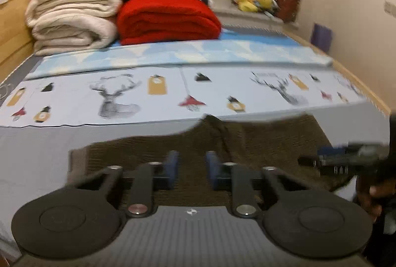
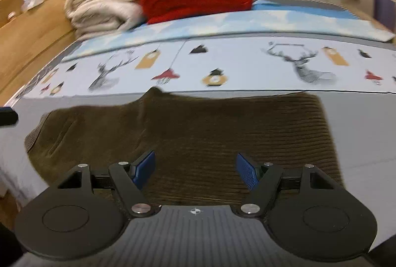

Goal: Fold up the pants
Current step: 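Lift both open grippers above the folded pants, then grasp the striped waistband with the left gripper and lift it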

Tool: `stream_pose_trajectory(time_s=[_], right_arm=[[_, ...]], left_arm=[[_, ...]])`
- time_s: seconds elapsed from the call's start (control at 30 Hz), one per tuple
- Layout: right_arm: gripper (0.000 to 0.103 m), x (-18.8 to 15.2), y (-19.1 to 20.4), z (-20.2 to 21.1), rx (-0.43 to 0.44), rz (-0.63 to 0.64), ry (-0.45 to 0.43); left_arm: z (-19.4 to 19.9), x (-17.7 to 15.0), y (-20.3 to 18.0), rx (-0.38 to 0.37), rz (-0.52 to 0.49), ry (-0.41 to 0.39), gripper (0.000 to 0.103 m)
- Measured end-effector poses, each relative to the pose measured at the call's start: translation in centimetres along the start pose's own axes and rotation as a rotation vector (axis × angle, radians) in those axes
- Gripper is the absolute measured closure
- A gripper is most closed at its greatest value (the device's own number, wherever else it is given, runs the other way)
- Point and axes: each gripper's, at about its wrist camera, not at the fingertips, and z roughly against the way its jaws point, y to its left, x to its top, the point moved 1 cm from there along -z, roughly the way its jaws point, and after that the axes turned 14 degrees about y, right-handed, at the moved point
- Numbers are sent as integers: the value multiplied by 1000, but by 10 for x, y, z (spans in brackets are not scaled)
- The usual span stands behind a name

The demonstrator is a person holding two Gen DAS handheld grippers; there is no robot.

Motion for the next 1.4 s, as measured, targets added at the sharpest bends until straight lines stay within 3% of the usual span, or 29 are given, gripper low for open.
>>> stream_pose_trajectory(time_s=[0.1, 0.2, 0.33, 0.43, 0.47, 0.5, 0.53, 0.6, 0.73, 0.8, 0.9, 1.1, 1.23, 1.4], right_arm=[[38, 1, 13, -8, 12, 31, 11], [49, 0, 23, -19, 45, 60, 38], [52, -5, 37, -38, 49, 117, 104], [52, -11, 46, -55, 68, 168, 195], [52, -14, 49, -62, 61, 193, 236], [52, -18, 53, -66, 37, 220, 249], [52, -20, 54, -66, 22, 242, 235], [52, -18, 55, -63, 25, 248, 224], [52, -13, 47, -54, 46, 214, 181], [51, -13, 41, -58, 32, 219, 206], [50, -16, 35, -61, 48, 230, 232], [50, -15, 22, -61, 96, 192, 245], [50, -14, 22, -60, 100, 182, 254], [50, -8, 19, -58, 96, 151, 256]], left_arm=[[11, 8, 40, 9, 113, -13, 84], [12, 7, 93, -8, 288, 12, 84], [-17, -20, 150, -65, 524, 117, 84], [-50, -47, 162, -67, 606, 207, 80], [-59, -52, 169, -79, 649, 253, 77], [-63, -54, 176, -88, 683, 259, 66], [-65, -56, 181, -87, 711, 249, 47], [-70, -62, 197, -118, 814, 251, 29], [-90, -87, 228, -228, 1081, 311, 29], [-98, -96, 239, -268, 1170, 316, 29], [-106, -98, 246, -238, 1208, 315, 29], [-117, -85, 240, -172, 1150, 323, 31], [-117, -71, 224, -65, 1079, 343, 56], [-95, -37, 181, 123, 859, 297, 71]])
